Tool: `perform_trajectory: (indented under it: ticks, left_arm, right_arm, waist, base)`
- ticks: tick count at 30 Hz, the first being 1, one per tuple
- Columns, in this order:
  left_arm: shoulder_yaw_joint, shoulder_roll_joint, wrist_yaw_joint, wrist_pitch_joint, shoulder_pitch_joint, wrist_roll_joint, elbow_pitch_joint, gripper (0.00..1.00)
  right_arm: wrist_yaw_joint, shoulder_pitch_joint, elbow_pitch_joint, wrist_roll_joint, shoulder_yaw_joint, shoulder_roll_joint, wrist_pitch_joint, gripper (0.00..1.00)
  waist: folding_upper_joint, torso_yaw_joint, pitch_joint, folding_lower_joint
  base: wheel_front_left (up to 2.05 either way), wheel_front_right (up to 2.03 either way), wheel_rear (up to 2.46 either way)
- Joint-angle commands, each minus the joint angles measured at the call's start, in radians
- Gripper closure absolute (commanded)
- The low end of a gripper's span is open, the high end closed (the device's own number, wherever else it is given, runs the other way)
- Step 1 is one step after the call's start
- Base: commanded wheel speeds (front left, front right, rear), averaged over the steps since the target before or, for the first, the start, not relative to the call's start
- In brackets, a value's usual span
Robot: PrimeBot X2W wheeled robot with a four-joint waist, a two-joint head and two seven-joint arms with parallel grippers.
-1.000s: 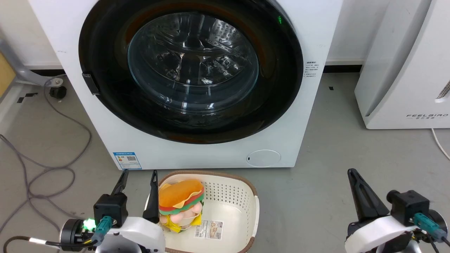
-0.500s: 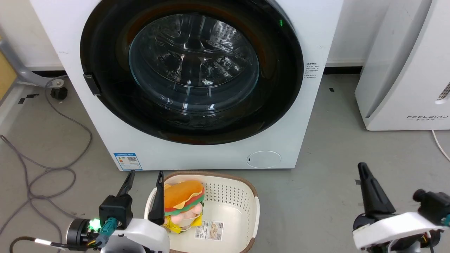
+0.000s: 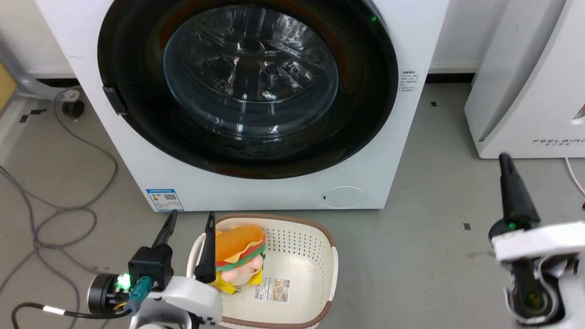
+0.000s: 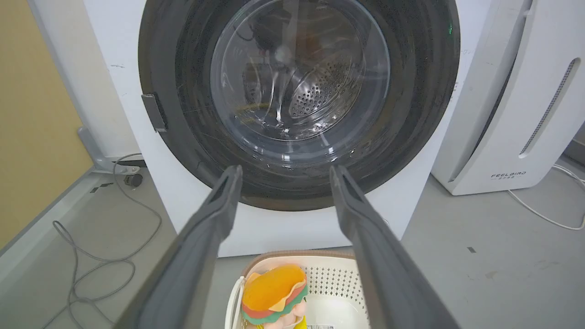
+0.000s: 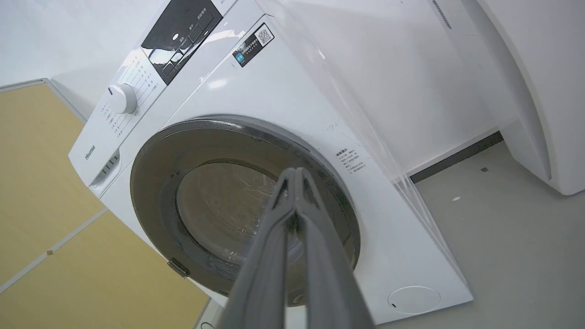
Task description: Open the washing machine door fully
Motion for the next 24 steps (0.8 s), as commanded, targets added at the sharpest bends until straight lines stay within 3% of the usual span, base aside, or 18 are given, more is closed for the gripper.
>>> perform_trajectory:
  ticks: [1,14,24]
  left_arm:
    - [-0.004,0.000,-0.006,-0.012,-0.024,-0.005,0.005,0.00]
    - [-0.010,0.001,-0.025,-0.037,-0.071,-0.008,0.004,0.00]
    - [-0.023,0.001,-0.040,-0.057,-0.115,-0.011,0.004,0.00]
  right_arm:
    - [0.000,-0.050,0.027,0.062,-0.001,-0.020,-0.008,1.00]
    - [0.001,-0.317,0.211,0.302,0.069,-0.114,0.031,1.00]
    - [0.001,-0.590,0.424,0.452,0.202,-0.191,0.066,1.00]
  waist:
    - [0.0000,0.002,0.010,0.0000]
    - [0.0000,0.016,0.073,0.0000]
    - [0.0000,0.036,0.138,0.0000]
  base:
    - [0.00,0.00,0.00]
    - [0.00,0.00,0.00]
    - [0.00,0.00,0.00]
